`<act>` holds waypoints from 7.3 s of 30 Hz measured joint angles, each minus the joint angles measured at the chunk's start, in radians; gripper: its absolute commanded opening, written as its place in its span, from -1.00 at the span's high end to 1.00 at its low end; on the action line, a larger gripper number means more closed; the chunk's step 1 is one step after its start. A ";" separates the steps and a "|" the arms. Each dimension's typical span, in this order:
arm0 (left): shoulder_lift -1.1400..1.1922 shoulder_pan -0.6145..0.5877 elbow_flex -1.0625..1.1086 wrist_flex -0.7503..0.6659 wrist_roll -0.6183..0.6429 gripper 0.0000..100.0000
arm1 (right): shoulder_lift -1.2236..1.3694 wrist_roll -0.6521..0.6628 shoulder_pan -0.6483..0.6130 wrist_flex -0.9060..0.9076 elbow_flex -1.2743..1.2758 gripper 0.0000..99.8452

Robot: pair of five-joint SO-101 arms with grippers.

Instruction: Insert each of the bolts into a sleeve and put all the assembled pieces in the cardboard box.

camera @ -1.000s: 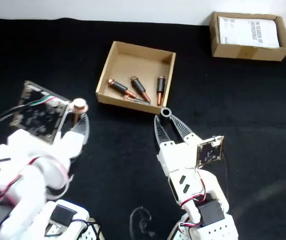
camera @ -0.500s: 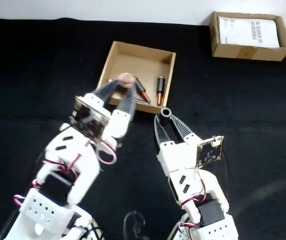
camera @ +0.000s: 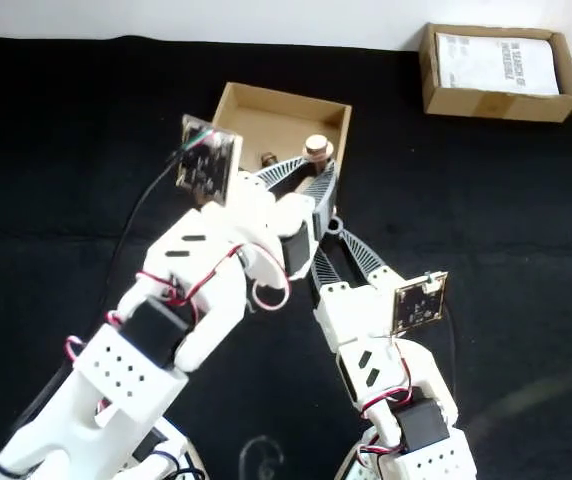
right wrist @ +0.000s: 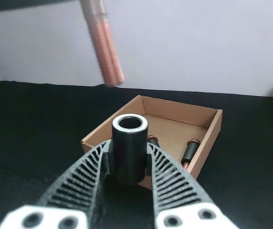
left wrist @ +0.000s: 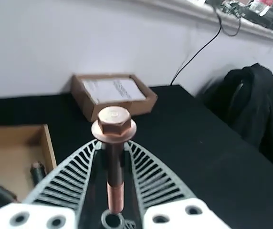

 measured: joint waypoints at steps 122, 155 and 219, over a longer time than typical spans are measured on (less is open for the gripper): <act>-0.930 -0.833 0.881 0.456 -0.198 0.41 | 1.732 0.054 0.114 0.002 -1.350 0.99; -0.936 -0.872 0.961 0.580 -0.212 0.40 | 2.742 0.416 0.025 0.709 -2.601 0.67; -0.936 -0.850 0.961 0.631 -0.282 0.41 | 1.249 0.453 0.057 1.169 -1.386 0.53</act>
